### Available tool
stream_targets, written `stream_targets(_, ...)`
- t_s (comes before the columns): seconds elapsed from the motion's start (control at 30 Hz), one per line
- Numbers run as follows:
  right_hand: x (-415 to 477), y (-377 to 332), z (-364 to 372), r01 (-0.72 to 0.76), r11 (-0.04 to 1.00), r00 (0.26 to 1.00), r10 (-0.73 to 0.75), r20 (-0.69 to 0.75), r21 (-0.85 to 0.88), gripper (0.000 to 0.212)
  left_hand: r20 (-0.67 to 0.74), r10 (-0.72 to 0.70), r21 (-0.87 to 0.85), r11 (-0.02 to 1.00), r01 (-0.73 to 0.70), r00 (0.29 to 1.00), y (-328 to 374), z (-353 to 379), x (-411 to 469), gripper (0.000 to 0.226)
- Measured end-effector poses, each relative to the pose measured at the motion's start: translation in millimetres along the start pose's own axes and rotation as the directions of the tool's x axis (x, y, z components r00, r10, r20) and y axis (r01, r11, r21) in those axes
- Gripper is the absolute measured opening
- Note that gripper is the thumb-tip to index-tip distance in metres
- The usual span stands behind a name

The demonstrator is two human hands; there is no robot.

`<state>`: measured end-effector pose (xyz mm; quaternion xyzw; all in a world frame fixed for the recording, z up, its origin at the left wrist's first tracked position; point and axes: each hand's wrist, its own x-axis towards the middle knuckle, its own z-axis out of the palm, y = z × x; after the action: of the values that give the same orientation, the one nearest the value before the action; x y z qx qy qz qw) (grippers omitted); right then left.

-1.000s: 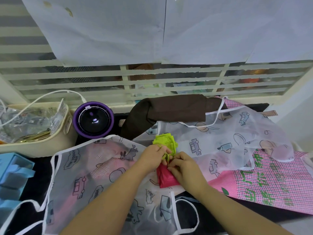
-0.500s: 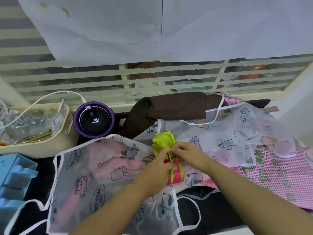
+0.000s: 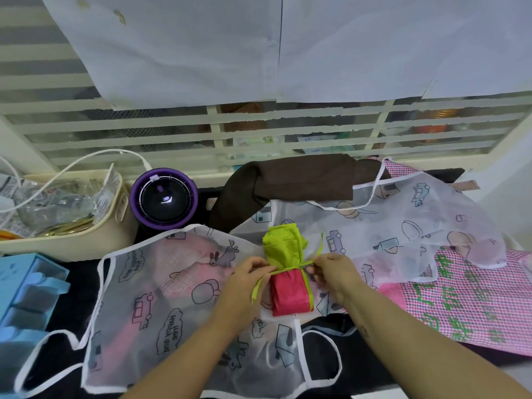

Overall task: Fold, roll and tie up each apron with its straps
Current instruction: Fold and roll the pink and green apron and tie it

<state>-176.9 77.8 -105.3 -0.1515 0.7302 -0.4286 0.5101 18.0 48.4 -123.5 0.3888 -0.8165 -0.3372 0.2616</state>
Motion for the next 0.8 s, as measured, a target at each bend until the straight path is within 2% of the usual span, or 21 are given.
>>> stream_targets(0.07,-2.1,0.5,1.1,-0.015,0.998,0.999,0.017,-0.028,0.06,0.033,-0.024,-0.018,0.03,0.999,0.018,1.0,-0.6,-0.7,-3.2,0.051)
stream_targets(0.13,-5.5,-1.3,2.6,-0.035,0.979,0.999,0.04,-0.016,0.202,0.031,-0.057,-0.007,0.061,0.998,0.011,0.998,-0.7,-1.5,-1.3,0.043)
stream_targets(0.23,-15.5,-10.7,4.8,-0.1,0.863,0.994,0.066,0.086,0.495,0.02,-0.076,0.052,0.126,0.991,-0.042,0.996,1.5,-2.3,6.4,0.017)
stream_targets(0.3,-22.4,-13.7,7.4,-0.134,0.811,0.983,0.035,0.181,0.569,0.018,-0.073,0.086,0.15,0.986,-0.075,0.994,7.7,-1.7,11.8,0.011)
stream_targets(0.37,-26.5,-12.9,10.2,-0.145,0.819,0.968,0.0,0.253,0.556,0.02,-0.052,0.097,0.119,0.989,-0.09,0.994,16.8,-0.5,18.0,0.011)
stream_targets(0.43,-26.6,-11.3,10.2,-0.126,0.87,0.96,-0.015,0.281,0.477,0.021,-0.013,0.074,0.074,0.995,-0.072,0.997,20.8,1.6,22.9,0.016)
stream_targets(0.53,-24.3,-10.6,2.4,-0.11,0.935,0.949,-0.003,0.317,0.337,0.028,0.004,-0.028,0.023,0.999,0.028,1.0,13.5,0.9,23.3,0.032)
stream_targets(0.63,-23.8,-11.1,-2.6,-0.127,0.949,0.941,0.023,0.339,0.288,0.03,0.026,-0.145,-0.048,0.988,0.146,0.989,11.6,-4.3,24.1,0.025)
stream_targets(0.73,-22.5,-11.2,-1.4,-0.12,0.957,0.944,0.028,0.328,0.264,0.031,0.03,-0.173,-0.117,0.978,0.175,0.984,27.9,0.3,30.5,0.019)
stream_targets(0.8,-20.4,-10.9,-2.2,-0.125,0.954,0.943,0.029,0.332,0.271,0.03,0.064,-0.242,-0.251,0.935,0.25,0.968,41.7,9.9,35.7,0.018)
